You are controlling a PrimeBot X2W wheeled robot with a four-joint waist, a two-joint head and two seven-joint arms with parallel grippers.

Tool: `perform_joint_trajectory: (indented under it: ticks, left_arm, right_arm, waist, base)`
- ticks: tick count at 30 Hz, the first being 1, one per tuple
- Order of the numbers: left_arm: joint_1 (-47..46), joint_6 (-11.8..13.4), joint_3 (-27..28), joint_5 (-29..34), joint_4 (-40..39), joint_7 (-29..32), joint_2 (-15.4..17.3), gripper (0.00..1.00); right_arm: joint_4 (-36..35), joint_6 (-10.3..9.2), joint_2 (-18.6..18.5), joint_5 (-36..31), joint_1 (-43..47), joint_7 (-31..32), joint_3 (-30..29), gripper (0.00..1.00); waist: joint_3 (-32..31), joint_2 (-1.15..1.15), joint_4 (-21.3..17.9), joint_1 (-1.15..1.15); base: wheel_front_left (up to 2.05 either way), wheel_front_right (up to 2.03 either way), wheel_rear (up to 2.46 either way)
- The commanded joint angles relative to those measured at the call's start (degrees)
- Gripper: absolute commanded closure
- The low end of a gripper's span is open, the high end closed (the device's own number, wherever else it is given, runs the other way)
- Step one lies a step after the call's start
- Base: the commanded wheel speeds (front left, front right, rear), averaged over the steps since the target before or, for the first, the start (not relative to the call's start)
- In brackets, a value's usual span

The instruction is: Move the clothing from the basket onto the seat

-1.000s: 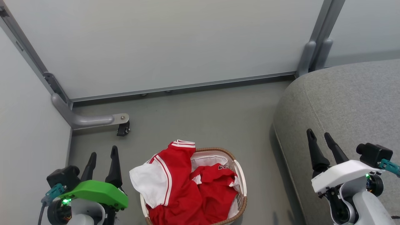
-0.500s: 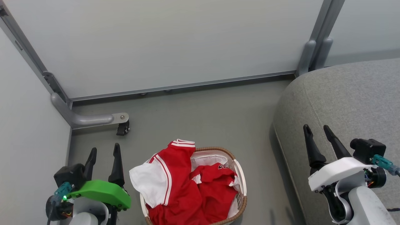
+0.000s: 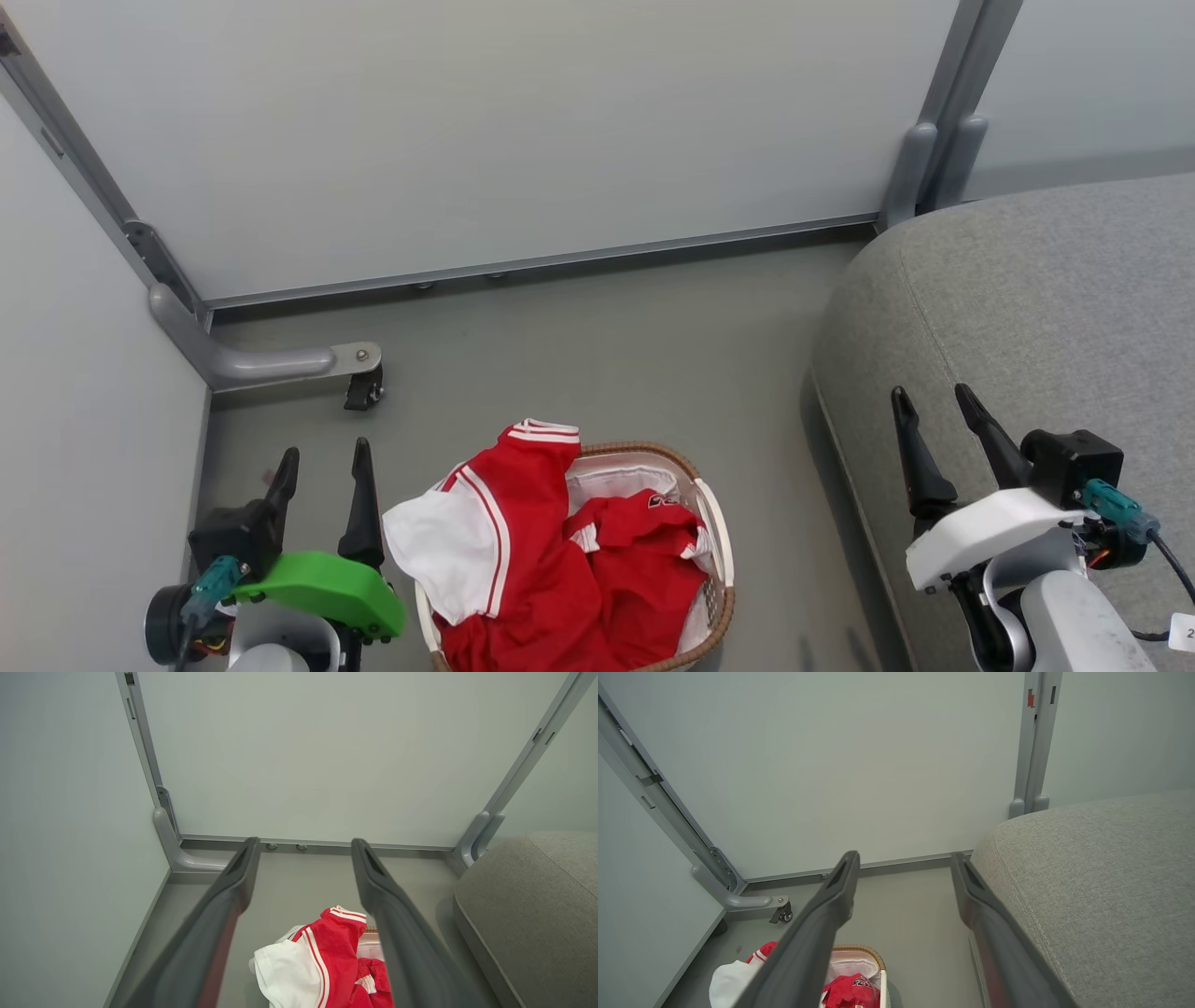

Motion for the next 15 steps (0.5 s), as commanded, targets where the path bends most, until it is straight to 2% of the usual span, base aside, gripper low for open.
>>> perform_joint_trajectory:
  ticks: [1,15]
  left_arm:
    - [0.4,-0.4,0.3,1.5,0.2,-0.6,-0.2,0.00]
    - [0.7,-2.6,1.3,7.6,1.6,-2.3,-1.9,0.00]
  right_arm:
    - [-0.2,0.02,0.0,-1.6,0.1,-0.7,-0.2,0.00]
    - [-0.4,0.01,0.6,-9.1,-0.4,-2.4,0.1,0.00]
  waist:
    - [0.0,0.00,0.0,0.00]
    - [1.6,0.00,-0.6,0.00]
  base:
    - [0.00,0.00,0.00]
    - [0.00,0.00,0.00]
